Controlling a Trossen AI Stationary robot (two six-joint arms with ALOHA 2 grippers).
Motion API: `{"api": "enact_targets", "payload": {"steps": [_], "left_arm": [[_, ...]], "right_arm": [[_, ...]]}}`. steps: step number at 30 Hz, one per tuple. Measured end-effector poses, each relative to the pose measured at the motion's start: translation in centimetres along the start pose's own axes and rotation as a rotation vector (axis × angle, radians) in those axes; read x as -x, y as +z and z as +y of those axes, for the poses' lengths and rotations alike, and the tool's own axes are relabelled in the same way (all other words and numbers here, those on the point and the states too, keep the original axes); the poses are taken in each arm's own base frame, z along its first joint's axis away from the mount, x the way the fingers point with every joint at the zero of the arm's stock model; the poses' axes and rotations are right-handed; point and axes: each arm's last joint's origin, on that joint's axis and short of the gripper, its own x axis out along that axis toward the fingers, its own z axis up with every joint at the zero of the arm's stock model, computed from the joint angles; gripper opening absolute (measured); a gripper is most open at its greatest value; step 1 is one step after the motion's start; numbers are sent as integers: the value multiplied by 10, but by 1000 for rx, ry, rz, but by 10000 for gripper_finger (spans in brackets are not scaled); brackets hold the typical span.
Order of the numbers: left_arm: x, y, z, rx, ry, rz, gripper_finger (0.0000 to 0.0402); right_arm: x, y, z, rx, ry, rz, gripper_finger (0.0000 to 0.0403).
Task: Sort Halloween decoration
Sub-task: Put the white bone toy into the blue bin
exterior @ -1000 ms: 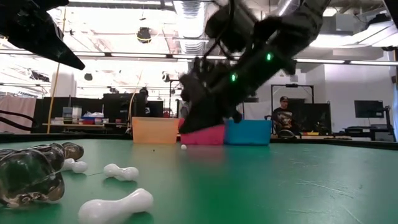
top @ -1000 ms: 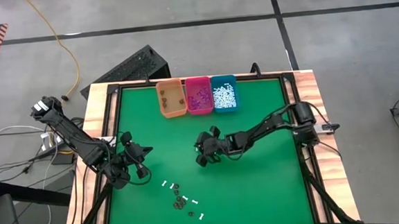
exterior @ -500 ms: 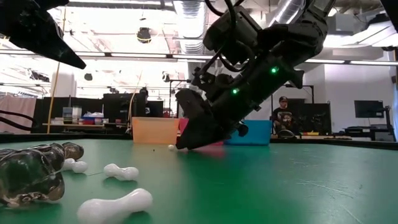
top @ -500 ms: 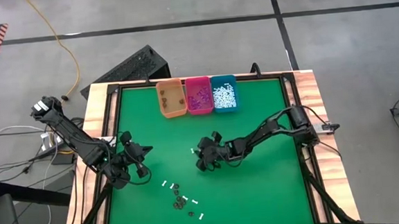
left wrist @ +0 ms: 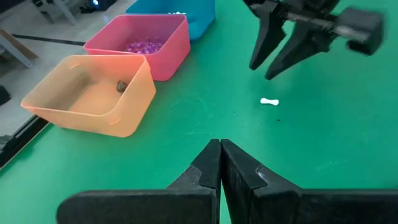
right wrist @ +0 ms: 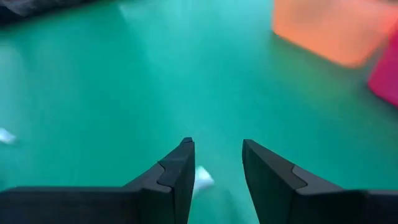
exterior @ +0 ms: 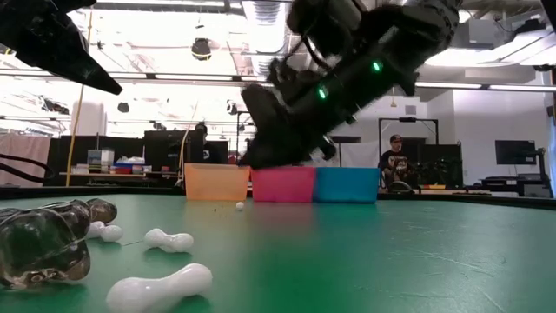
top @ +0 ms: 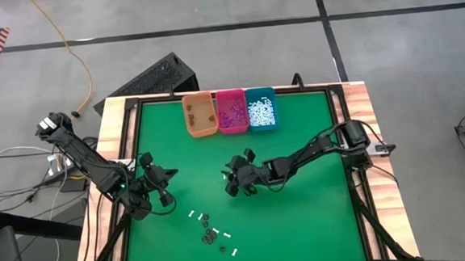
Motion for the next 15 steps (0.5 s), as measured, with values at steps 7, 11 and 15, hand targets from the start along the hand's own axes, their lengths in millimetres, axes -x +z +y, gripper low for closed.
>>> {"api": "enact_targets", "payload": {"steps": [7,11,15], "left_arm": [[0,0,0,5,7,-8,0],[0,0,0,17,1,-5,0],[0,0,0,17,-2,-2,0]], "right_arm": [[-13,-1,12,7,-20,-12,164],[-18,1,18,-9,-25,-38,164],[-26,-13,20,-13,-40,0,164]]}}
